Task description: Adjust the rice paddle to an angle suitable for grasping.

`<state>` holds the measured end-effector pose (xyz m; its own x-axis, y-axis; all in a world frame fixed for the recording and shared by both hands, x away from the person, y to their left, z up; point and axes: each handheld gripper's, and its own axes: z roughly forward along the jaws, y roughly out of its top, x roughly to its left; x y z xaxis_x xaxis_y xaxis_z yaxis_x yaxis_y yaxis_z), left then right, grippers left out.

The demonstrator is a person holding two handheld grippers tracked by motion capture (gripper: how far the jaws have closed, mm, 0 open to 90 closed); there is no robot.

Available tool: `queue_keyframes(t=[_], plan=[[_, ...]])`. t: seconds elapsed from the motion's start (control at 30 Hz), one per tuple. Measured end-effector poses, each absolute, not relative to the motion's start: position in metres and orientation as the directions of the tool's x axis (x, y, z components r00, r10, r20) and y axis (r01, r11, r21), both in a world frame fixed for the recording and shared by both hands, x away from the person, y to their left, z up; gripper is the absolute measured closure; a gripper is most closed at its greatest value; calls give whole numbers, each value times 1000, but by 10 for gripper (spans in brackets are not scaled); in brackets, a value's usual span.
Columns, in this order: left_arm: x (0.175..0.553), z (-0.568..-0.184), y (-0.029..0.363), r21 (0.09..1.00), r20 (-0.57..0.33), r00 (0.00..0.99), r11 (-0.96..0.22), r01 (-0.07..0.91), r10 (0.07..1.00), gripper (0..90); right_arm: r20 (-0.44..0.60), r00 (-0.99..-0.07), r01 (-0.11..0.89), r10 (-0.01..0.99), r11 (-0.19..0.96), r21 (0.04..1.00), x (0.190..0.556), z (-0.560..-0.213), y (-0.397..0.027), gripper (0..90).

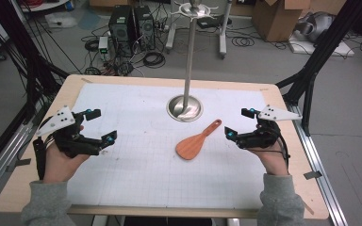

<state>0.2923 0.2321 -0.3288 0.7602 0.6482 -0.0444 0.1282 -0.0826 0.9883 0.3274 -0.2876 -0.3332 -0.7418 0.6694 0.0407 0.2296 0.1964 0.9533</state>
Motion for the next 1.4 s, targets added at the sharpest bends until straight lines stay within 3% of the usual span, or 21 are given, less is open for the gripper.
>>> queue_keyframes(t=[0.63,0.73,0.83,0.93,1.1,1.23,1.33,1.4], plan=[[293,-330,234,989,-46,755,-78,127,654,25,88,-740,269,667,173,948,339,-348,-284,2],[293,-330,234,989,-46,754,-77,128,656,25,134,-744,303,654,152,941,345,-356,-280,65],[291,-330,234,989,-44,753,-80,127,657,25,137,-741,320,658,166,933,350,-362,-278,67],[290,-329,233,989,-37,753,-85,123,657,25,145,-742,339,654,180,923,354,-366,-275,180],[291,-331,233,987,-41,748,-88,133,662,25,132,-748,329,650,191,925,359,-369,-272,260],[291,-332,234,987,-43,747,-87,134,664,25,121,-738,317,663,183,931,363,-371,-271,392],[290,-332,234,987,-41,748,-89,133,663,25,117,-735,315,668,183,931,364,-372,-270,437],[290,-332,234,987,-41,747,-91,134,664,25,97,-726,304,681,191,933,366,-373,-267,528]])
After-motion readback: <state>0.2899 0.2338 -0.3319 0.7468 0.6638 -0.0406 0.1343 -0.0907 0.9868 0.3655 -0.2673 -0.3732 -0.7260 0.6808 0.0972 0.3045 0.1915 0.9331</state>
